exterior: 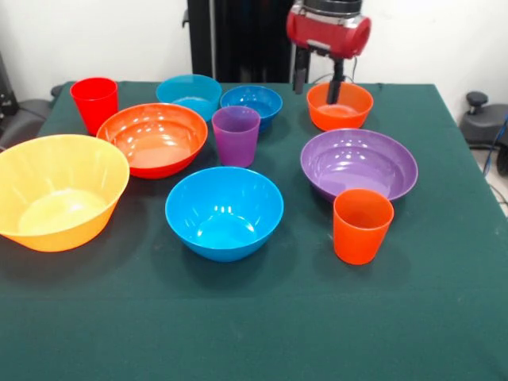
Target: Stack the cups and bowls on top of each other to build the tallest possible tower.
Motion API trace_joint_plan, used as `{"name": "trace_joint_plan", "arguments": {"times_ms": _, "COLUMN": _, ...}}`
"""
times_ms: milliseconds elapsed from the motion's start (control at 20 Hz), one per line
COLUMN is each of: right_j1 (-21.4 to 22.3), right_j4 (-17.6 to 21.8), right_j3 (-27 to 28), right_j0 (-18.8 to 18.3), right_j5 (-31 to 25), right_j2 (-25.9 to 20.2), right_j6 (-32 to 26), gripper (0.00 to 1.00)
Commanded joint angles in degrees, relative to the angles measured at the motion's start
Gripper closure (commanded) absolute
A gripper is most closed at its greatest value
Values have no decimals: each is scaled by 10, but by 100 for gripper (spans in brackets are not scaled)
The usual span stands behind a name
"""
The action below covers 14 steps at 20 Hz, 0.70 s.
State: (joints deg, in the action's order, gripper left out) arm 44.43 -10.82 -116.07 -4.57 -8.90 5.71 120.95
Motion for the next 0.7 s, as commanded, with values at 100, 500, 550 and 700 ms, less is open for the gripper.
{"name": "trace_joint_plan", "arguments": {"times_ms": 100, "right_j1": -3, "right_j4": 36, "right_j3": 49, "right_j0": -41, "right_j5": -55, "right_j2": -65, "right_j6": -6, "gripper": 0}}
{"name": "trace_joint_plan", "arguments": {"times_ms": 500, "right_j1": 24, "right_j4": 42, "right_j3": 43, "right_j0": -55, "right_j5": -95, "right_j2": -73, "right_j6": -15, "gripper": 0}}
{"name": "trace_joint_plan", "arguments": {"times_ms": 550, "right_j1": 28, "right_j4": 39, "right_j3": 40, "right_j0": -62, "right_j5": -101, "right_j2": -82, "right_j6": -16, "gripper": 0}}
{"name": "trace_joint_plan", "arguments": {"times_ms": 700, "right_j1": 36, "right_j4": 34, "right_j3": 34, "right_j0": -70, "right_j5": -112, "right_j2": -97, "right_j6": -14, "gripper": 0}}
